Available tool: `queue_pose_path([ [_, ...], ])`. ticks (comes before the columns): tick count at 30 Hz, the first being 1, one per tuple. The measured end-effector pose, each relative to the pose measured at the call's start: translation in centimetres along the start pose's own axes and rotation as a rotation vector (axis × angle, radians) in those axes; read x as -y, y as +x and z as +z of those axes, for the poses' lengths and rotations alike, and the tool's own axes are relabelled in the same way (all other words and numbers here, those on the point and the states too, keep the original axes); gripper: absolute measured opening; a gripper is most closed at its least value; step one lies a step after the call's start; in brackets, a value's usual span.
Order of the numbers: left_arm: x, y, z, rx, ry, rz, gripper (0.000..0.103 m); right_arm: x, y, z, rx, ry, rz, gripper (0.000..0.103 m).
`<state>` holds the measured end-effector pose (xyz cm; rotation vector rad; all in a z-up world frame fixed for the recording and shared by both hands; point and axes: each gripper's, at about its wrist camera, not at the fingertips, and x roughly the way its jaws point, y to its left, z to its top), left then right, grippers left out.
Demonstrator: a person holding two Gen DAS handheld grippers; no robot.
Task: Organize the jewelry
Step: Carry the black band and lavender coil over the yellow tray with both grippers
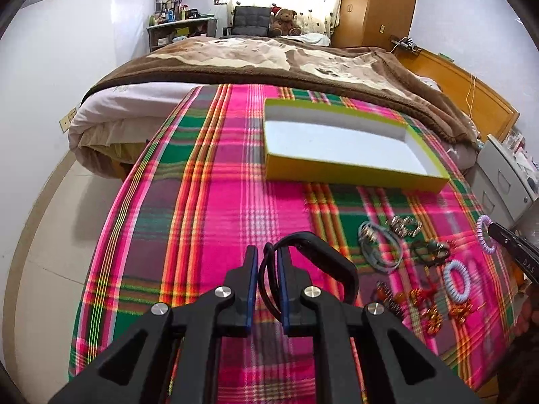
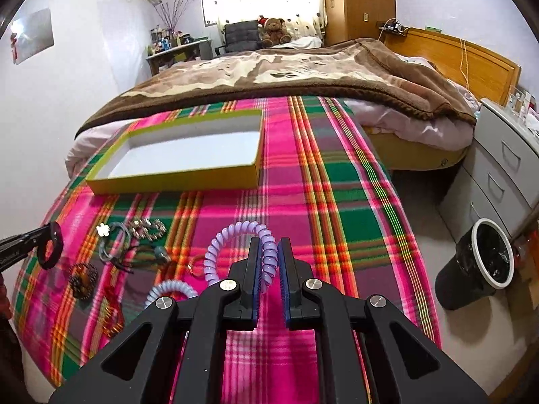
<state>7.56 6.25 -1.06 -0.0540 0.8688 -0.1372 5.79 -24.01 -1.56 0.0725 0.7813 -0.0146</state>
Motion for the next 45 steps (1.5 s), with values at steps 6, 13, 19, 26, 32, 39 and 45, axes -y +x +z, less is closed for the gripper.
queue_pose_path([
  [6,1.3,-0.2,3.1,0.043,0.013,-0.039,0.012,-1.1,-0.2,3.0,0.042,-0.006,0.034,0.010],
  [13,2.6,1.4,6.9,0.063,0.034,-0.076,0.012,-2.9,1.7,7.0,0.057,-0.064,0.051,0.010],
  [19,3.0,4.2,9.6,0.049,0.041,-0.087,0.012,-2.9,5.3,9.6,0.019,-0.052,0.061,0.010],
  [26,2.8,7.8,12.2,0.018,0.010,-0.108,0.012,-3.1,10.0,12.3,-0.028,-0.055,0.054,0.010],
  [32,3.2,10.8,13.6,-0.032,0.010,-0.138,0.012,-3.0,13.0,13.2,-0.069,-0.057,0.044,0.010],
  [39,3.3,13.1,14.0,-0.068,0.002,-0.118,0.012,-3.7,15.9,13.1,-0.123,-0.088,0.030,0.010],
  [45,3.1,14.7,13.8,-0.109,0.000,-0.097,0.012,-4.0,17.2,13.1,-0.149,-0.102,0.024,0.010],
])
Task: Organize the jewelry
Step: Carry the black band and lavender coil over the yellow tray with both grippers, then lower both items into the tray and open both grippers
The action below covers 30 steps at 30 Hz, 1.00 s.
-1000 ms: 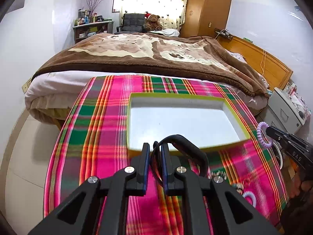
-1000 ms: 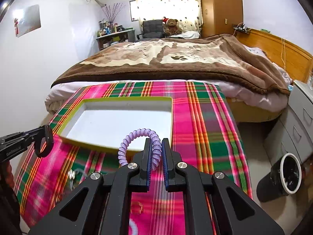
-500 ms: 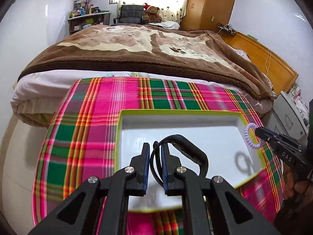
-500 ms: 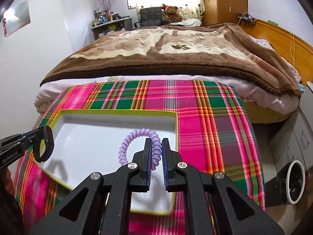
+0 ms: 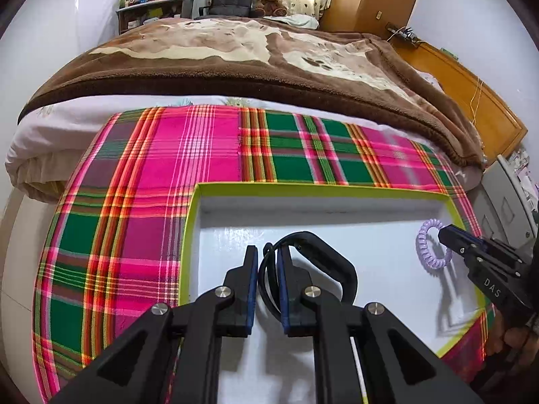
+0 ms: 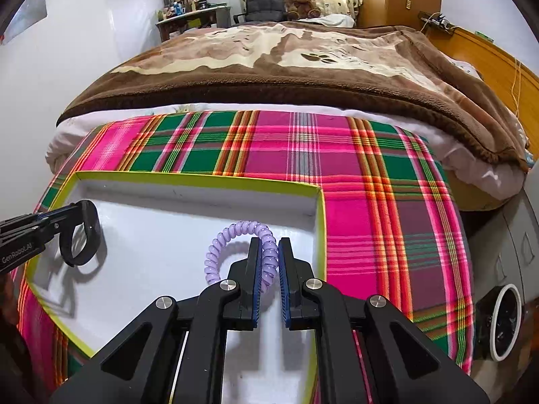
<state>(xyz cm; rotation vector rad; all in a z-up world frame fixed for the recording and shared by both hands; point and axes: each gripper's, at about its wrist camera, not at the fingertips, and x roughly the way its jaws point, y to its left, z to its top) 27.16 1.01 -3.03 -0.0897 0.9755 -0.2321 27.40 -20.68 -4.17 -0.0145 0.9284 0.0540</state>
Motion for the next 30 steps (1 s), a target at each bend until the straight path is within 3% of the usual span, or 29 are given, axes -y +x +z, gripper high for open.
queue_pose_path([
  [14,0.2,0.9,0.3,-0.014,0.007,0.015,0.013,-0.9,1.0,-0.1,-0.022,-0.039,-0.025,0.010],
  [18,0.0,0.8,0.3,-0.015,-0.004,-0.010,0.028,-1.0,1.0,0.0,-0.022,-0.038,-0.027,0.010],
  [22,0.0,0.2,0.3,0.001,-0.006,-0.013,0.041,-1.0,0.7,0.0,-0.010,-0.039,-0.015,0.024],
  [25,0.0,-0.5,0.2,0.014,-0.009,-0.024,0.044,-1.1,0.2,0.0,0.009,-0.027,-0.001,0.042],
  [30,0.2,-2.7,-0.4,0.045,-0.007,-0.051,0.051,-1.4,-1.7,-0.2,0.055,-0.019,0.029,0.043],
])
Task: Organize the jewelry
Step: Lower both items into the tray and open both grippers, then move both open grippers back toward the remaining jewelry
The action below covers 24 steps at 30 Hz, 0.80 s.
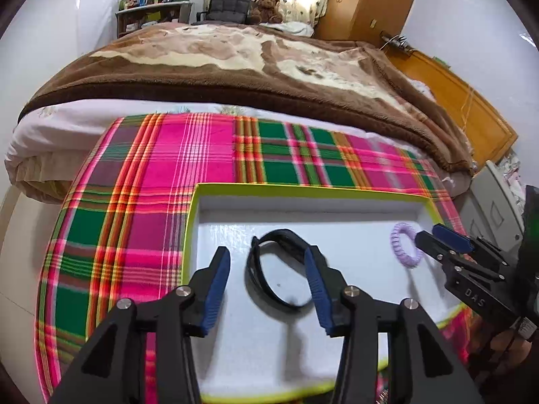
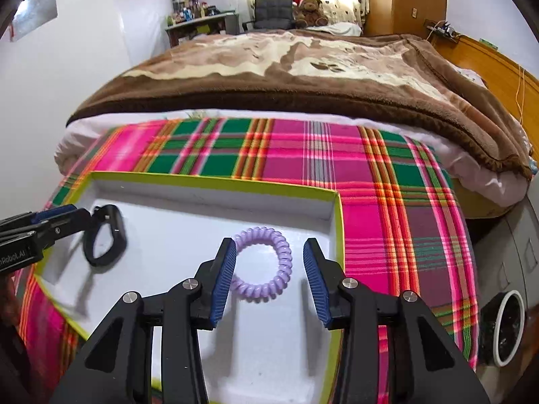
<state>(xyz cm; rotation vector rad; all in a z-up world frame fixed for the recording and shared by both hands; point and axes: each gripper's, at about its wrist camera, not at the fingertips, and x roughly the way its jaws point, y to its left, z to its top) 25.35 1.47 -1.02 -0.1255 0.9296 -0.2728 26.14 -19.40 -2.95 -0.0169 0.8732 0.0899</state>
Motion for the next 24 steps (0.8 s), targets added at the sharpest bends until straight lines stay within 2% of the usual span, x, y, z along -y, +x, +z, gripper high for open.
queue_pose_path([
  [7,0.2,-3.8,-1.1,0.058,-0.010,-0.049,0.056,-0.4,-3.1,-0.6,0.048,0.019,0.029,0.043],
  [11,0.3,-6.4,-2.7,0.120,-0.010,-0.079,0.057,-0.2,-5.6,-1.9,0.081,0.035,0.052,0.043],
  [13,0.1,-7.3,-3.4,0.126,-0.020,-0.091,0.061,-0.2,-6.6,-2.8,0.092,0.041,0.058,0.043],
  [16,0.0,-8.4,-4.7,0.133,-0.010,-0.083,0.061,-0.2,-8.2,-4.5,0.107,0.052,0.056,0.044],
  [19,-0.1,-9.4,-6.1,0.129,-0.005,-0.105,0.065,-0.2,-9.7,-6.1,0.107,0.056,0.068,0.044],
  [24,-0.5,-10.8,-8.4,0.119,-0.005,-0.125,0.069,-0.3,-11.7,-8.8,0.105,0.035,0.070,0.050],
])
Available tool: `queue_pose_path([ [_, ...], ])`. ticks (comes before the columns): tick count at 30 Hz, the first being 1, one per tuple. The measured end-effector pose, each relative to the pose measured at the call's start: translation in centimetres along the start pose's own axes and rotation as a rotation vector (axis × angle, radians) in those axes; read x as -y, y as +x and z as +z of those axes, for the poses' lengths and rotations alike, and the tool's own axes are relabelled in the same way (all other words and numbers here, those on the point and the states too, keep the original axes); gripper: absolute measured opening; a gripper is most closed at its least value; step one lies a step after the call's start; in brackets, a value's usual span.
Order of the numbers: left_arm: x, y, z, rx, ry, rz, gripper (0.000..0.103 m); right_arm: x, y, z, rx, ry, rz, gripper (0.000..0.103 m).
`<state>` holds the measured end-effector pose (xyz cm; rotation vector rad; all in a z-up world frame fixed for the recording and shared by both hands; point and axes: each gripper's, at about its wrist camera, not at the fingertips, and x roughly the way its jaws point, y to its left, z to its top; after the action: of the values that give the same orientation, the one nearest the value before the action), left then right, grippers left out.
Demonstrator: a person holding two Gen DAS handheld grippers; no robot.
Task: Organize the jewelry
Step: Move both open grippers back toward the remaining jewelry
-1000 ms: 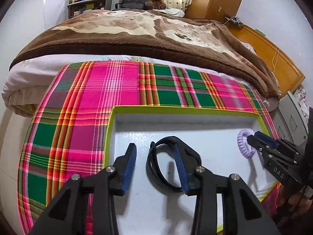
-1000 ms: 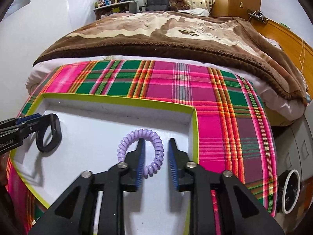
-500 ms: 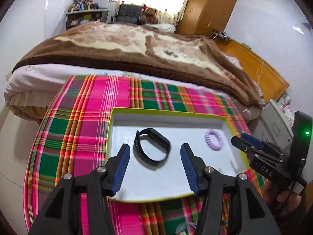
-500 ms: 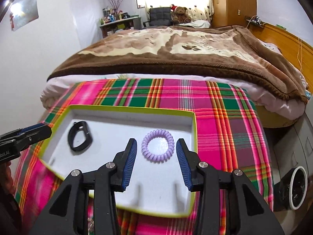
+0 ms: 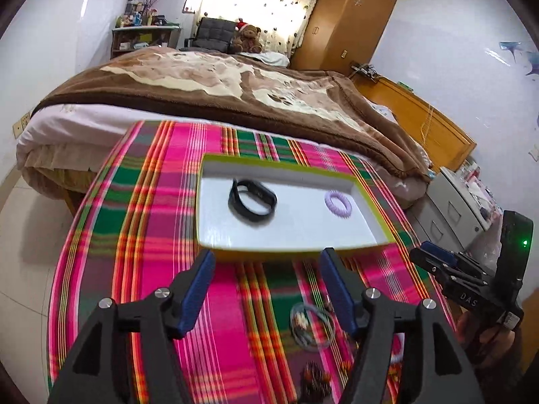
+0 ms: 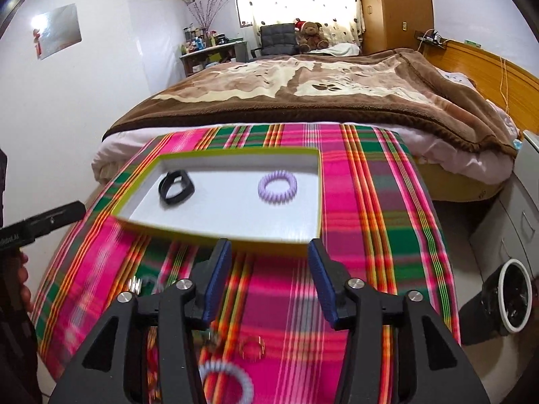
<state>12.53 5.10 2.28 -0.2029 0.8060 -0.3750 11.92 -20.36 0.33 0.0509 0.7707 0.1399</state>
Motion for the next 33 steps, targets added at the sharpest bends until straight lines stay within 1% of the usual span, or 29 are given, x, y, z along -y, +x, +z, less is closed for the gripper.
queue_pose_path([
  [2,-0.1,-0.3,-0.9,-0.016,0.000,-0.015,0.071,-0.1,-0.4,-1.0,-0.014,-0.006,0.001,0.050],
  [6,-0.5,-0.9,-2.4,-0.036,-0.014,-0.003,0.071,-0.2,-0.7,-3.5,-0.067,-0.020,0.007,0.050],
  [8,-0.7,-1.2,-3.1,-0.036,-0.024,-0.001,0.071,0.0,-0.7,-4.4,-0.084,-0.021,0.010,0.050],
  [12,-0.7,-1.4,-4.7,-0.067,-0.024,0.016,0.071,-0.1,-0.8,-6.2,-0.124,-0.035,0.005,0.050],
  [14,-0.6,-1.5,-5.3,-0.077,-0.031,0.018,0.071,-0.1,-0.9,-6.8,-0.138,-0.035,0.005,0.050],
  [17,-0.5,-1.5,-6.3,-0.086,-0.037,-0.007,0.070,0.0,-1.0,-7.7,-0.151,-0.022,0.021,0.050],
  [21,-0.2,-1.6,-7.1,-0.093,-0.040,-0.027,0.070,-0.3,-0.4,-8.5,-0.187,-0.034,0.010,0.050],
  [24,0.3,-1.7,-7.5,-0.093,-0.024,-0.034,0.070,-0.7,-0.3,-8.7,-0.184,-0.044,0.024,0.050],
  [27,0.7,-1.8,-7.9,-0.100,-0.008,-0.022,0.070,-1.1,-0.4,-8.9,-0.183,-0.063,0.015,0.049],
  [29,0.7,-1.8,-8.1,-0.101,-0.008,-0.017,0.070,-1.4,-0.4,-9.0,-0.177,-0.083,-0.006,0.027],
  [30,0.6,-1.8,-8.2,-0.102,-0.012,-0.014,0.070,-1.5,-0.5,-9.1,-0.174,-0.093,-0.022,0.023],
  [33,0.7,-1.8,-8.3,-0.106,-0.011,-0.004,0.070,-1.4,-0.6,-9.1,-0.174,-0.099,-0.016,0.012],
])
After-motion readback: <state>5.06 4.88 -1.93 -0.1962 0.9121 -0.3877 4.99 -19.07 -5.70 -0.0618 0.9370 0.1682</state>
